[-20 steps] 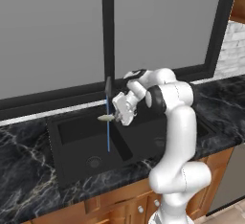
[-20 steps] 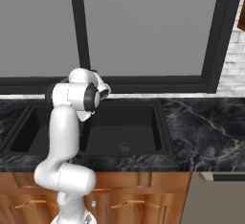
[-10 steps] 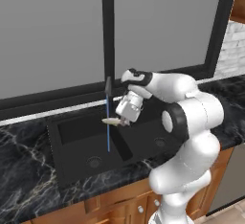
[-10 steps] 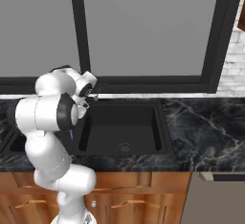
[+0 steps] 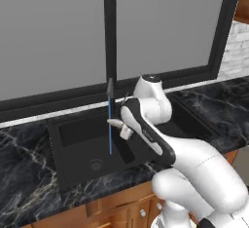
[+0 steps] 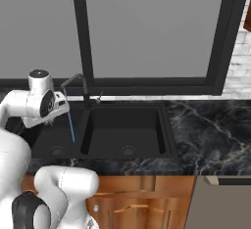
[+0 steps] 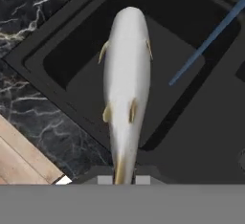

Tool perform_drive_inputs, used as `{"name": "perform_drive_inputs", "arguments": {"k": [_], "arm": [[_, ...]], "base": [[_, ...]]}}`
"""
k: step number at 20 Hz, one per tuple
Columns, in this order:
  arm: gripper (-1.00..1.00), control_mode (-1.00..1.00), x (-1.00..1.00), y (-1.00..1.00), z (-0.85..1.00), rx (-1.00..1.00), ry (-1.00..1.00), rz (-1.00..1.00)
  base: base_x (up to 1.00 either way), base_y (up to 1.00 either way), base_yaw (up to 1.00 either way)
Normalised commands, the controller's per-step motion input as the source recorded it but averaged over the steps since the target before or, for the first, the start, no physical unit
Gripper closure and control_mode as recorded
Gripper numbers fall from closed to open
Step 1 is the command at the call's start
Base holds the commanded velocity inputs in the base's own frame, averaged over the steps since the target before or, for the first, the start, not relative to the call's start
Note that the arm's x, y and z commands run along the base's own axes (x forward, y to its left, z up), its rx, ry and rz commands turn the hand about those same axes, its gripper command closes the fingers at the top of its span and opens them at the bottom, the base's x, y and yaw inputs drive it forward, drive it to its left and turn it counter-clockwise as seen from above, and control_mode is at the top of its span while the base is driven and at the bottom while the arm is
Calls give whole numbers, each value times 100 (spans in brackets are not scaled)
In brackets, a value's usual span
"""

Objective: Take the fish out of the fridge, briefly rinse it in the sink, and place it on the tray next to the sink.

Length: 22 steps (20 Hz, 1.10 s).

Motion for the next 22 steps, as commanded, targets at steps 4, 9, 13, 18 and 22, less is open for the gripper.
{"name": "perform_drive_inputs", "arguments": {"k": [4, 9, 13, 18, 22], "arm": [[100, -100, -100, 27, 55, -26, -96, 0], [100, 100, -80, 28, 46, -14, -79, 0], [100, 100, 0, 0, 0, 0, 0, 0], [100, 100, 0, 0, 0, 0, 0, 0], [100, 100, 0, 0, 0, 0, 0, 0]], "base": [[0, 0, 0], [-20, 12, -1], [-100, 90, -8], [-84, 100, -10], [-20, 100, -11]]}}
